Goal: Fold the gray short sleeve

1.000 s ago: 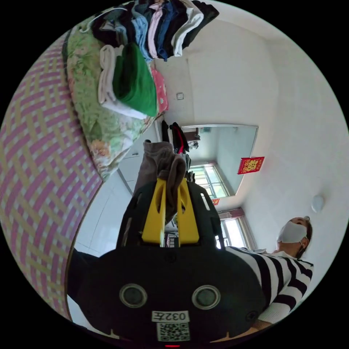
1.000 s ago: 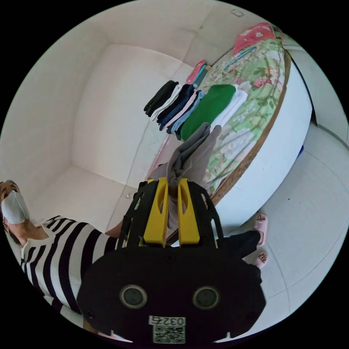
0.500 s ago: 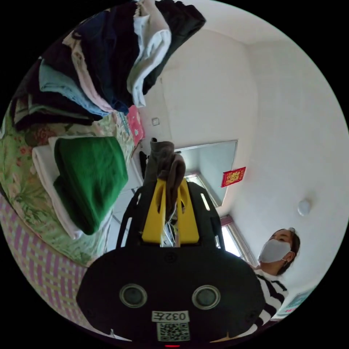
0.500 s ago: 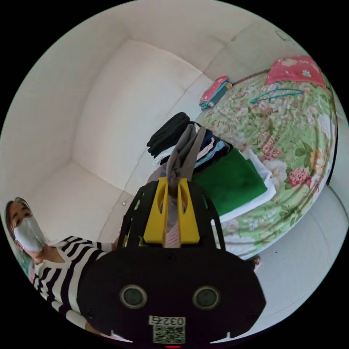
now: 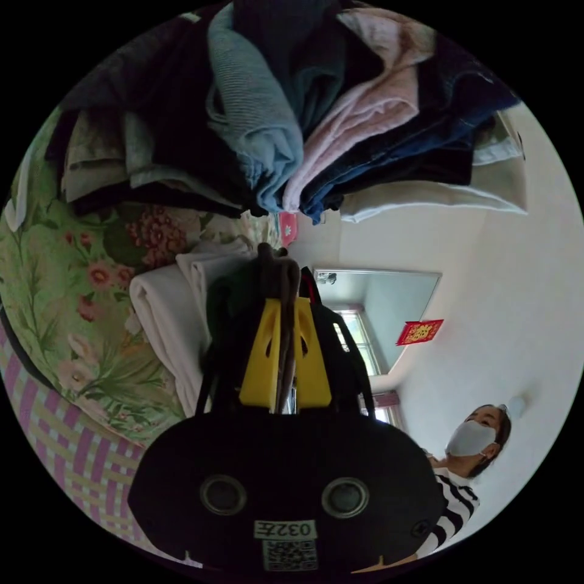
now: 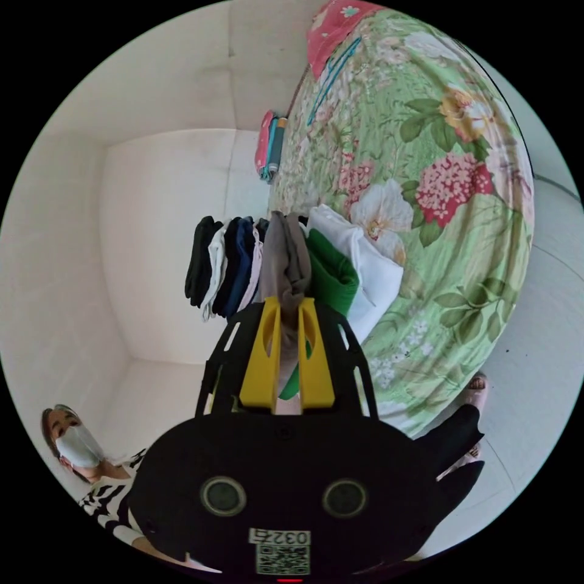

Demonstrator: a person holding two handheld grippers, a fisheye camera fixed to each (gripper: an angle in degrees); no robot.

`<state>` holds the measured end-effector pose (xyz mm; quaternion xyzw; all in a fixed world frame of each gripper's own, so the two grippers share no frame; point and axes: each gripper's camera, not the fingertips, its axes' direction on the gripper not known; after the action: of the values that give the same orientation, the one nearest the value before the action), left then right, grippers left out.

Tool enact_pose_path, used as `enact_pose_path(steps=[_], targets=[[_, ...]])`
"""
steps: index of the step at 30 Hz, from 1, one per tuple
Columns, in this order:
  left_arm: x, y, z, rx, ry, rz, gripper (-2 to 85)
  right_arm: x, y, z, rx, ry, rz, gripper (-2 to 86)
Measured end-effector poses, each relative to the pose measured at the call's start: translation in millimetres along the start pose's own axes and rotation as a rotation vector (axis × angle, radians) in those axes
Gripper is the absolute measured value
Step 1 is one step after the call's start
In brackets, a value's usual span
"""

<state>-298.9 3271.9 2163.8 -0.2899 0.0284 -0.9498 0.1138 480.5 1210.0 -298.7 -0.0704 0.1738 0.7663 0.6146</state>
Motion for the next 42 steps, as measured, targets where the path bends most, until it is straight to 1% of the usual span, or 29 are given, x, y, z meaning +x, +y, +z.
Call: enact_pose_path(steps=[3, 4, 5, 7, 9, 10, 12, 14, 15, 16, 17, 18, 19, 20, 21, 22, 23, 24, 26, 27, 28, 29, 31, 33, 36, 38, 39, 41, 42], targets=[[0.7, 12.3, -5.2, 0.035, -0.042, 0.043, -1.1, -23.3, -6.1, 11.1, 0.001, -0.033, -0.046, 4.5], [-5.9, 15.2, -6.2, 0.045, -0.095, 0.030, -1.2, -32.4, -10.0, 16.7, -0.003, -0.011, -0.063, 4.6], [-20.7, 14.4, -4.3, 0.040, -0.134, -0.009, -1.1, -35.0, -16.8, 24.0, -0.026, 0.064, -0.043, 4.8], [-49.7, 9.8, 3.1, 0.005, -0.121, -0.031, -1.0, -27.6, -25.9, 32.7, -0.039, 0.105, 0.015, 5.3], [-76.0, 10.7, 1.6, 0.000, -0.101, -0.034, -0.8, -18.5, -31.0, 39.8, -0.050, 0.075, 0.060, 6.1], [-87.5, 17.2, -2.0, 0.019, -0.080, -0.035, -0.7, -17.1, -29.5, 41.5, -0.027, 0.027, 0.077, 6.5], [-94.9, 35.2, -11.6, 0.068, -0.091, -0.013, -0.5, -20.8, -20.0, 35.3, 0.066, -0.045, 0.066, 6.7], [-94.8, 68.1, -32.5, 0.151, -0.130, 0.069, -0.9, -18.8, -0.2, 19.9, 0.175, -0.150, 0.062, 5.2], [-91.6, 77.9, -37.6, 0.175, -0.156, 0.101, -1.1, -18.3, 6.0, 15.7, 0.197, -0.158, 0.058, 4.4], [-77.1, 98.1, -43.3, 0.210, -0.246, 0.198, -1.0, -18.7, 18.5, 9.6, 0.213, -0.122, 0.054, 2.9], [-53.1, 118.1, -37.8, 0.206, -0.381, 0.345, -1.0, -21.3, 29.7, 9.1, 0.185, -0.026, 0.054, 1.5], [-40.7, 127.8, -30.1, 0.184, -0.450, 0.424, -1.0, -23.6, 35.3, 10.7, 0.162, 0.025, 0.046, 1.1], [-20.8, 148.4, -10.1, 0.137, -0.549, 0.569, -0.9, -28.9, 46.6, 15.8, 0.118, 0.102, 0.014, 0.4], [-8.8, 169.4, 10.6, 0.101, -0.580, 0.696, -0.9, -33.0, 59.2, 22.9, 0.074, 0.151, -0.011, 0.0], [-5.8, 178.5, 21.5, 0.078, -0.583, 0.748, -0.9, -34.1, 65.7, 26.9, 0.055, 0.166, -0.017, -0.2], [-5.1, 192.7, 46.2, 0.010, -0.595, 0.827, -0.9, -34.7, 78.9, 34.8, 0.023, 0.196, -0.015, -0.4], [-10.0, 203.8, 74.3, -0.081, -0.638, 0.886, -0.9, -34.2, 91.7, 42.2, 0.000, 0.226, -0.006, -0.6], [-14.3, 209.5, 88.2, -0.118, -0.678, 0.910, -0.9, -33.8, 97.9, 45.5, -0.008, 0.240, -0.003, -0.6], [-39.1, 235.0, 135.4, -0.193, -0.924, 0.982, -0.9, -30.3, 121.8, 54.5, -0.024, 0.259, 0.021, -0.8], [-47.4, 239.9, 144.3, -0.211, -0.984, 0.982, -0.9, -29.5, 128.1, 55.7, -0.025, 0.258, 0.025, -0.8], [-68.5, 247.1, 158.6, -0.259, -1.085, 0.966, -1.0, -28.9, 140.7, 57.2, -0.030, 0.258, 0.030, -0.9], [-87.9, 255.8, 161.2, -0.252, -1.124, 0.963, -1.0, -30.3, 152.9, 56.8, -0.034, 0.268, 0.026, -0.9], [-102.1, 275.5, 149.0, -0.171, -1.117, 1.021, -1.0, -35.1, 172.3, 52.2, -0.022, 0.310, 0.011, -0.9], [-106.9, 280.5, 143.1, -0.184, -1.135, 0.998, -1.0, -40.1, 191.5, 45.5, -0.005, 0.337, -0.007, -0.9], [-103.0, 270.7, 129.4, -0.254, -1.109, 0.910, -1.0, -41.1, 220.6, 35.5, 0.010, 0.330, -0.004, -0.9], [-91.3, 251.6, 106.4, -0.330, -1.013, 0.766, -1.0, -39.6, 241.6, 28.7, 0.035, 0.298, 0.004, -1.0], [-85.4, 249.8, 97.8, -0.334, -0.982, 0.744, -1.0, -39.3, 246.4, 27.2, 0.042, 0.293, 0.007, -1.0], [-49.5, 273.3, 47.6, -0.196, -0.874, 0.772, -1.0, -36.5, 264.4, 23.8, 0.058, 0.279, 0.018, -1.0], [-41.8, 283.6, 34.1, -0.167, -0.842, 0.780, -0.9, -35.1, 268.8, 23.6, 0.059, 0.276, 0.021, -1.0]])
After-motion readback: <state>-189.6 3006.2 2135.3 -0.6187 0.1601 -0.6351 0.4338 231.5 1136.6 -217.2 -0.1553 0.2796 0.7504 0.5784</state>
